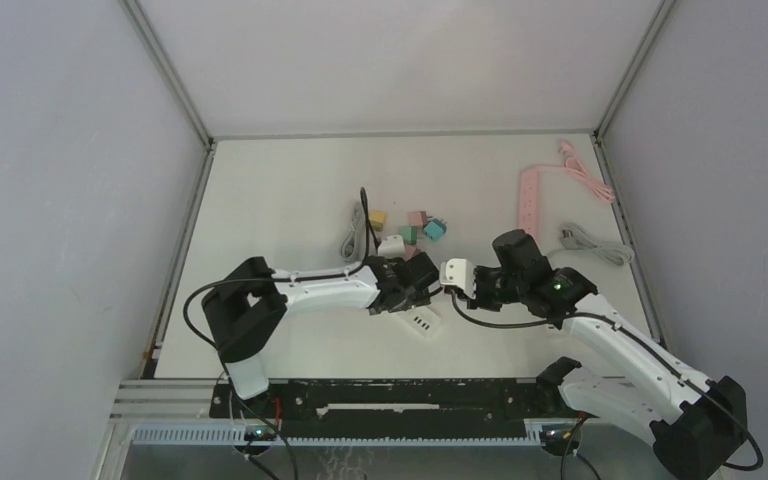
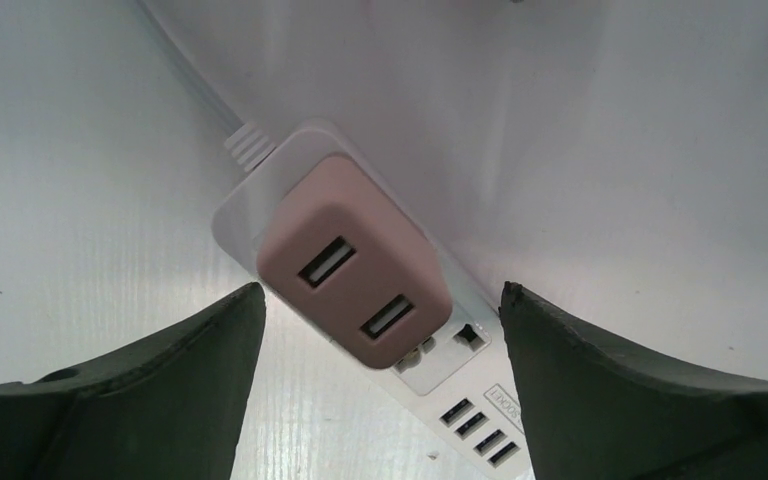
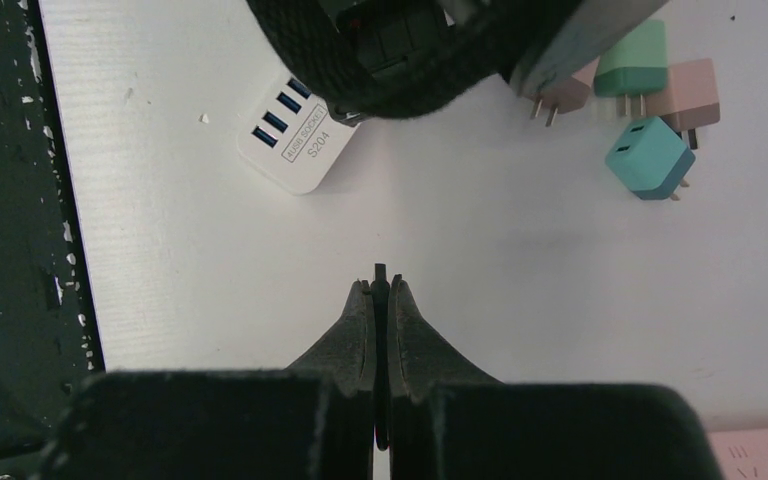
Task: Insert the plug
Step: Adjust the socket at the center of the board.
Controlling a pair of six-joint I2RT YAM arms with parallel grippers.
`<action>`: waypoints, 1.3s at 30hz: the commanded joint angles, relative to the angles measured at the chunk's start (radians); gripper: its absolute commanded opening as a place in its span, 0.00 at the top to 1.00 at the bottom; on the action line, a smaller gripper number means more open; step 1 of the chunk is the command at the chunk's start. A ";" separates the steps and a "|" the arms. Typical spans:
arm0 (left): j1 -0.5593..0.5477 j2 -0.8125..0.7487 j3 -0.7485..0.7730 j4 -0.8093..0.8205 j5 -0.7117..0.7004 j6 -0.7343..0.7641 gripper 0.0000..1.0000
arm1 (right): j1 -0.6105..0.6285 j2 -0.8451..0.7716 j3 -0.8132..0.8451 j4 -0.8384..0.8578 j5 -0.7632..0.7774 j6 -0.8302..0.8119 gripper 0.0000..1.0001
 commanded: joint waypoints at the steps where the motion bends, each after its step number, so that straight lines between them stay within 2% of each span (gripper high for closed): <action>1: -0.004 0.031 0.046 -0.023 -0.040 0.024 0.12 | -0.007 -0.030 0.004 0.038 -0.039 0.002 1.00; 5: -0.001 0.026 0.021 -0.013 -0.056 0.079 0.21 | -0.007 -0.035 0.003 0.042 -0.049 0.002 1.00; 10: 0.005 -0.042 -0.074 0.105 -0.032 0.259 0.31 | 0.000 -0.038 0.003 0.050 -0.068 0.009 1.00; 15: 0.022 -0.081 -0.125 0.217 0.020 0.491 0.33 | 0.028 -0.028 0.014 0.059 -0.089 0.033 1.00; 20: 0.053 -0.048 -0.080 0.208 0.043 0.758 0.35 | 0.063 -0.005 0.041 0.042 -0.079 0.046 1.00; 22: 0.063 -0.045 -0.076 0.209 0.047 0.813 0.35 | 0.076 0.003 0.050 0.034 -0.076 0.050 1.00; 26: 0.081 -0.049 -0.089 0.227 0.096 0.856 0.31 | 0.099 0.023 0.068 0.027 -0.071 0.055 1.00; 32: 0.082 -0.082 -0.105 0.242 0.127 0.831 0.20 | 0.141 0.065 0.109 0.026 -0.039 0.062 1.00; 39: 0.082 -0.224 -0.171 0.258 0.126 0.763 0.16 | 0.183 0.105 0.168 -0.006 -0.029 0.059 1.00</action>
